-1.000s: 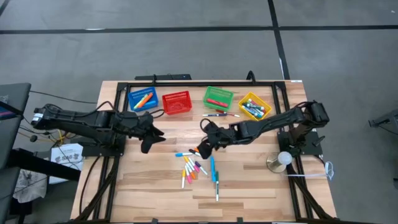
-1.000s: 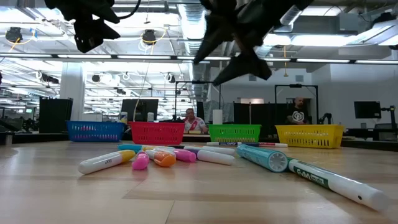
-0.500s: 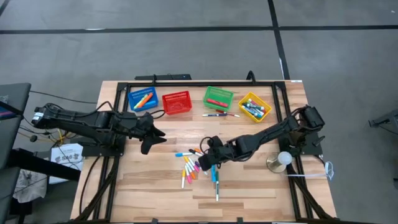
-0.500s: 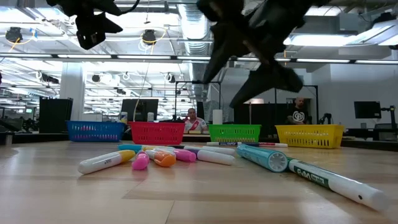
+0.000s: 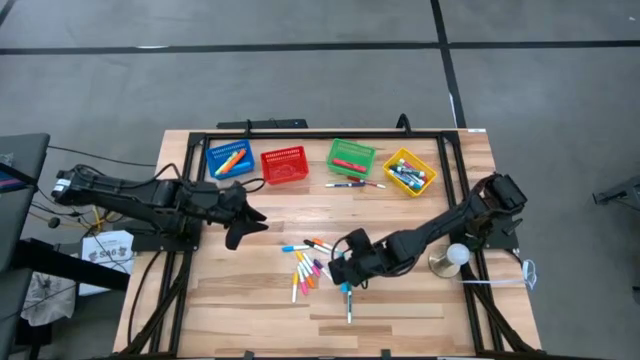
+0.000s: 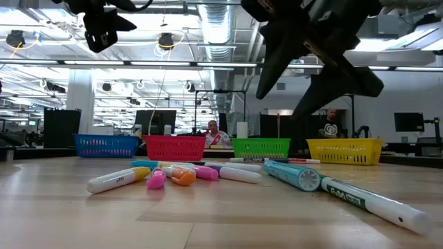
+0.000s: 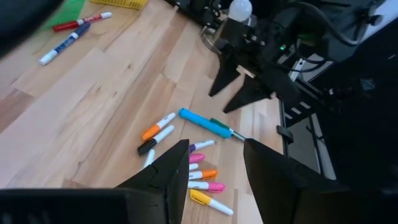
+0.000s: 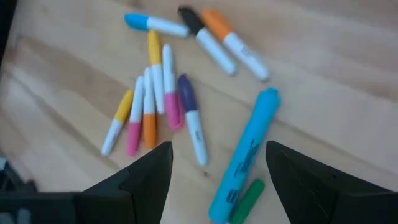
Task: Pick & Place Markers
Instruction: Put the large blue highlighter pen into the blue bin
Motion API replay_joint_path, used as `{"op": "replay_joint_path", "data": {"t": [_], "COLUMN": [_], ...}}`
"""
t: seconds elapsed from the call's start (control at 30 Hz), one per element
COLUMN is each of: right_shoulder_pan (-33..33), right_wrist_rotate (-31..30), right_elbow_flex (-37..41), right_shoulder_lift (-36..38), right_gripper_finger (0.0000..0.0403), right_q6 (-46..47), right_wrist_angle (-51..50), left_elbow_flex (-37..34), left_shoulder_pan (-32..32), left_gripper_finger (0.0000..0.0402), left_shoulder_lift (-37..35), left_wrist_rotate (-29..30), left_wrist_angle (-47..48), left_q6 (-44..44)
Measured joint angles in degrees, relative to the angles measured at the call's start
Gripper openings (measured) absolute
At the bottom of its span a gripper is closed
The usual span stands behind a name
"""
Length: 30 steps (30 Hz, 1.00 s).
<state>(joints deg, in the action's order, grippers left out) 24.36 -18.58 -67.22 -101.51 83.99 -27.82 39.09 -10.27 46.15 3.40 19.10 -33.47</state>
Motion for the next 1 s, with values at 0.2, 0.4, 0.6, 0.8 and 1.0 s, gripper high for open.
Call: {"op": "replay_joint_path", "data": {"t": [0.2,0.4,0.6,0.8,1.0], "right_shoulder_pan": [0.41,1.45,3.58,4.54,3.92], "right_wrist_rotate": [-5.62,-9.26,-9.49,-8.66,-8.10], "right_elbow_flex": [0.00,0.00,0.02,0.02,-0.26], "right_shoulder_lift": [-0.02,-1.79,-5.73,-7.67,-9.34], "right_gripper_finger": [0.0249,0.0249,0.0249,0.0249,0.0249], "right_q6": [-0.44,-1.03,1.53,3.42,3.30], "right_wrist_angle": [-0.55,-0.08,1.30,1.53,2.40], "left_elbow_flex": [0.00,0.00,0.00,0.02,0.02], "left_shoulder_pan": [-1.25,-1.68,-1.68,-1.66,-1.66], "left_gripper_finger": [0.0151,0.0151,0.0151,0.0151,0.0151], "left_shoulder_lift": [0.00,0.00,-0.02,-0.02,-0.02], "left_wrist_rotate": [-0.02,-0.02,-0.02,0.00,0.00], "left_wrist_angle": [-0.59,-0.99,-1.61,-2.48,-2.57], "left_q6": [-0.26,-0.26,-0.26,-0.26,-0.09]}}
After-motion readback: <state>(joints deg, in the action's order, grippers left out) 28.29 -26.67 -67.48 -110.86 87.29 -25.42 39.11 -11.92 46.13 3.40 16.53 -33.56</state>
